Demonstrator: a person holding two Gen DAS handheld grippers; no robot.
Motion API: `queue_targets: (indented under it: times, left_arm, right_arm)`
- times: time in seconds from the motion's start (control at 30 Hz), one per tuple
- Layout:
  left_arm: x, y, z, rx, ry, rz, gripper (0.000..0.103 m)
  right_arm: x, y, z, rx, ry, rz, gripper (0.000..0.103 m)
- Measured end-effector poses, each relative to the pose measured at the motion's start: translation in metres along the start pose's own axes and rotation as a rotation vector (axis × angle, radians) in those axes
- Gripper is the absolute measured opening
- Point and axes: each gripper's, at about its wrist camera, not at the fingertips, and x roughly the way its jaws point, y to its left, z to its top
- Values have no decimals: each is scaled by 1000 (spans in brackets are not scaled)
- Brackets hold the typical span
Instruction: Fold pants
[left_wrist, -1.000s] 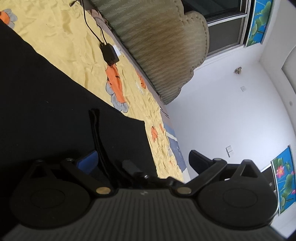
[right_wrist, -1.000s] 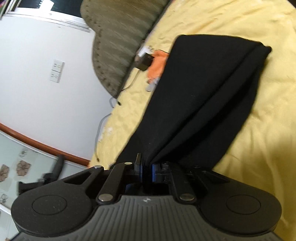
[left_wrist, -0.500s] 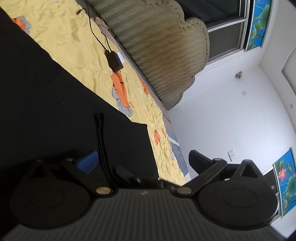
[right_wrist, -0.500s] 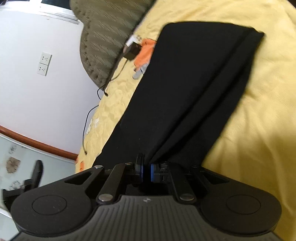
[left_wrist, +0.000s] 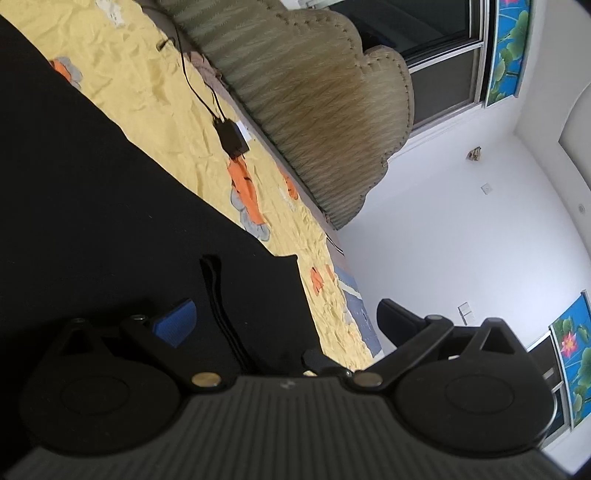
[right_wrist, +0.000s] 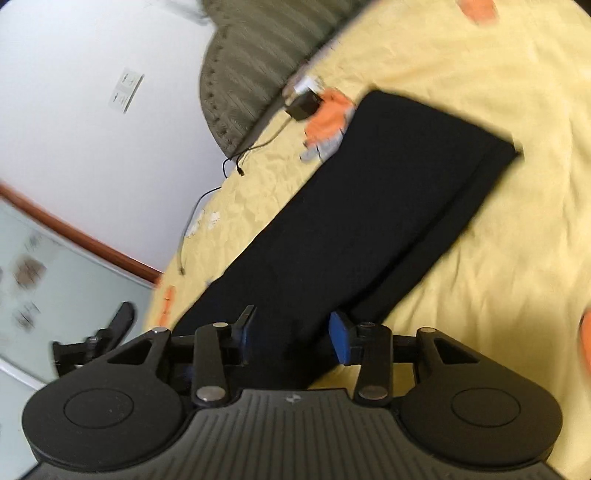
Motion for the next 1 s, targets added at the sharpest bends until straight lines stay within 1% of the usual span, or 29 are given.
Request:
queue_targets:
  times: [0.03,0.07,0.1,0.13,0.17,0.23,0.3,0.33,0.37,0.43,0.47,0.5,0.6,0.7,0.73,0.77,0.8,0.83,0.9,0.93,1.0]
  left_arm:
    - [-1,2,0,-8,-3,-1,103]
    - [-2,4,0,-20,-4,-4,103]
    - [-3,5,0,-26,-5,-6,103]
    - [-5,5,0,-27,-8,-9,103]
    - [-6,5,0,-24,-11,-14,103]
    - [-8,5,1,-18,-16,-17,103]
    - [-8,5,1,-7,-14,-15,103]
    - [-9,4,0,3,-11,-10,103]
    - [-10,2,0,15,-14,-6,103]
    - [-13,1,0,29,-21,-7,103]
    - [-14,1,0,31,-23,-10,103]
    - [-15,2,1,29,-27,-14,103]
    - [-19,3,3,20,-34,-19,103]
    - [-29,0,7,22,-61,-16,103]
    - [-32,-1,9,32,-69,-10,103]
    - [-36,-3,9,49,-83,1,103]
    - [-40,-5,10,66,-96,7,103]
    - [-44,-6,10,78,-105,7,103]
    - [-45,-4,10,65,-108,0,103]
    - [-44,-2,10,51,-103,-3,103]
    - [-43,2,10,39,-93,7,103]
  right_arm:
    - [1,2,1,-23,-9,-23,42]
    - [5,4,3,-37,4,-31,42]
    - [9,8,5,-55,33,-27,42]
    - [10,15,6,-89,53,-5,42]
    - [9,23,8,-140,59,2,42]
    - [8,48,13,-304,54,-41,42]
    - [9,64,18,-433,43,-108,47]
    - [13,70,19,-482,67,-148,47]
    - [15,74,17,-516,92,-170,47]
    - [6,72,8,-582,122,-152,47]
    - [3,70,4,-597,128,-159,48]
    - [1,69,-2,-617,145,-150,49]
    - [-5,77,-6,-663,236,-9,49]
    - [-12,90,14,-635,206,110,50]
    - [-11,94,25,-622,191,99,50]
    - [-6,98,32,-641,179,43,50]
    - [-1,104,34,-703,160,-40,50]
    - [4,109,29,-791,141,-122,50]
    - [18,112,9,-925,147,-250,50]
    - [29,110,-2,-970,151,-301,50]
    - [45,110,-22,-1046,130,-368,50]
